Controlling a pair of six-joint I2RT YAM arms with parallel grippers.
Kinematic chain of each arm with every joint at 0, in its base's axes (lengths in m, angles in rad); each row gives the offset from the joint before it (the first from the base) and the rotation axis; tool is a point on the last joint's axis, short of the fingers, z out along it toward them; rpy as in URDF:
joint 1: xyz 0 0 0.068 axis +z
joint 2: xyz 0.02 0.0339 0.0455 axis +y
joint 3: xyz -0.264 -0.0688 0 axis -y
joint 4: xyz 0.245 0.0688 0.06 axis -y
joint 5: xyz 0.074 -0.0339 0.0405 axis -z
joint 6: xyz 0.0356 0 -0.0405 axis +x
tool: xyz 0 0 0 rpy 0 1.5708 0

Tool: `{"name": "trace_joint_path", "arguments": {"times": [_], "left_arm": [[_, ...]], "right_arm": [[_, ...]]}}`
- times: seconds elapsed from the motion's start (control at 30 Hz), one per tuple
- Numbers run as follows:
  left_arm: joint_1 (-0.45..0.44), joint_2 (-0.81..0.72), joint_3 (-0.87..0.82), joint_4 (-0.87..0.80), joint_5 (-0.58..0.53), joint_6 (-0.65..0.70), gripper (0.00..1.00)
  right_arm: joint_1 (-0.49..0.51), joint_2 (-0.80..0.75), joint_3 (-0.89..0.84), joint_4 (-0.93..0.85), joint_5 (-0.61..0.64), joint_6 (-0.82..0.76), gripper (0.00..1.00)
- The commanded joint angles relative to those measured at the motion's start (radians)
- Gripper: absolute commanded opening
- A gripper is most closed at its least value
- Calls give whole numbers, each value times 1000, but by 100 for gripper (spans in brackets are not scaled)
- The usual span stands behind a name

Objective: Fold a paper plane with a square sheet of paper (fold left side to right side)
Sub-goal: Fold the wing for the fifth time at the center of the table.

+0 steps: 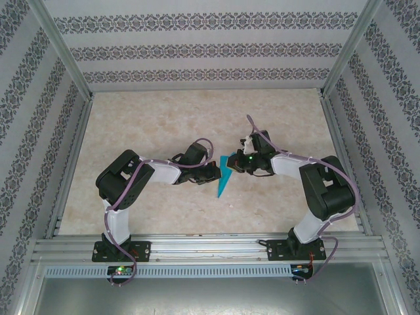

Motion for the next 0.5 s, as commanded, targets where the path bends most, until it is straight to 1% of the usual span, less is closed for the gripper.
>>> {"name": "trace_joint_path", "arguments": {"times": [0.0, 0.47], "left_arm": [[14, 39, -22, -118, -79, 0, 0], [14, 44, -18, -124, -76, -2, 0]], "right_arm": [[12, 24, 21, 12, 16, 1, 0], [14, 89, 14, 6, 32, 1, 0]]}}
